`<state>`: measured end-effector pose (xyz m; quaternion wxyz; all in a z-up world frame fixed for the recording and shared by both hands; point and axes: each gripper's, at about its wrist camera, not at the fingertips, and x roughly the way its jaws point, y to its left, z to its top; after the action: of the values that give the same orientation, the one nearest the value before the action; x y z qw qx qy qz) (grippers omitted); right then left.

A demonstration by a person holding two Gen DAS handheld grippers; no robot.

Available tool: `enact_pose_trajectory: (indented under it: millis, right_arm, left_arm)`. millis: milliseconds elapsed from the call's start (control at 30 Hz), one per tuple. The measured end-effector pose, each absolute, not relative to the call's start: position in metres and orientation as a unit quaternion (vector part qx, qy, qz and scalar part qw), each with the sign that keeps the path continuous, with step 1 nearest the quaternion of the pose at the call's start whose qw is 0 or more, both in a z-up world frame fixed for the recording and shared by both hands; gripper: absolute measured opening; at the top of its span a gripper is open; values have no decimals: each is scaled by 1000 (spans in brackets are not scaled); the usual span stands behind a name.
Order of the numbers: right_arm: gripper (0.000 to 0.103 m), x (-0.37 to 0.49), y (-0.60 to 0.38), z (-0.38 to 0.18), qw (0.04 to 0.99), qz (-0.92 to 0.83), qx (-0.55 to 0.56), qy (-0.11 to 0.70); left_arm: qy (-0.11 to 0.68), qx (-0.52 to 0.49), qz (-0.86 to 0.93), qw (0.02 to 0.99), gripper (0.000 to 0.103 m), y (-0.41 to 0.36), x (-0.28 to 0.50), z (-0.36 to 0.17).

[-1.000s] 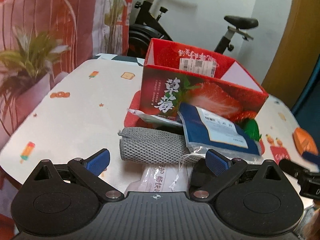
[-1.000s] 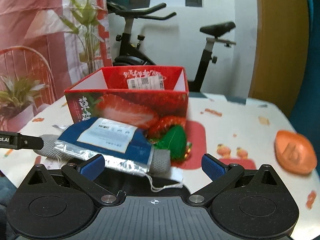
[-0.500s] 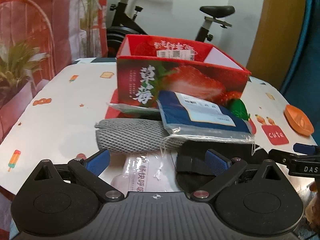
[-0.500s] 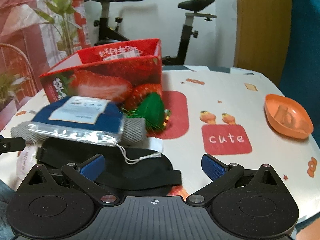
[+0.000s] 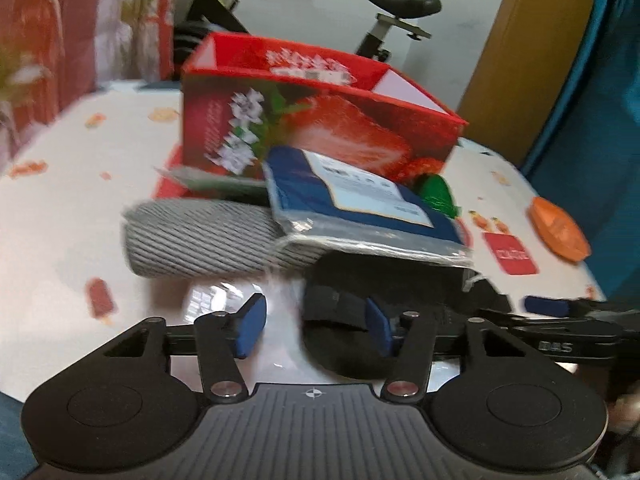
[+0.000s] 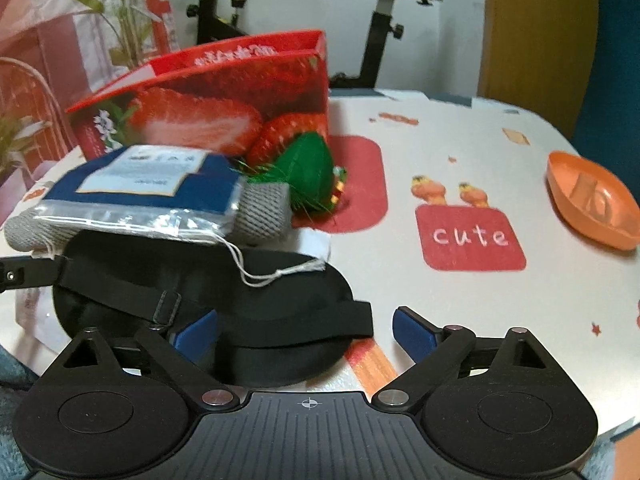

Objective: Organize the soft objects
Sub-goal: 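Close the left gripper on the black eye mask strap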

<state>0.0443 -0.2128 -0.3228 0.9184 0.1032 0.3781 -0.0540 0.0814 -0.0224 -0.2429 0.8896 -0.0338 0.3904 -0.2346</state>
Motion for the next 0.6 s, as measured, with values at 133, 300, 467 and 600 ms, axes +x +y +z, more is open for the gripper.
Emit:
enact_pose_trajectory:
  millis: [133, 300, 467, 600]
  right_arm:
    - [88, 48, -218, -330, 911, -55, 119, 392]
    - [88, 50, -219, -334, 908, -52, 125, 396]
    - [89, 52, -223, -338, 903, -52, 139, 402]
    - [92, 54, -226, -342, 904, -52, 145, 399]
  left_arm:
    - [403, -33, -239, 883, 53, -28, 84, -252]
    - [406, -38, -239, 881, 53, -27, 87, -259]
    - [401, -36, -252, 880, 53, -31, 88, -261]
    - [402, -28, -265, 876, 53, -38, 88, -264]
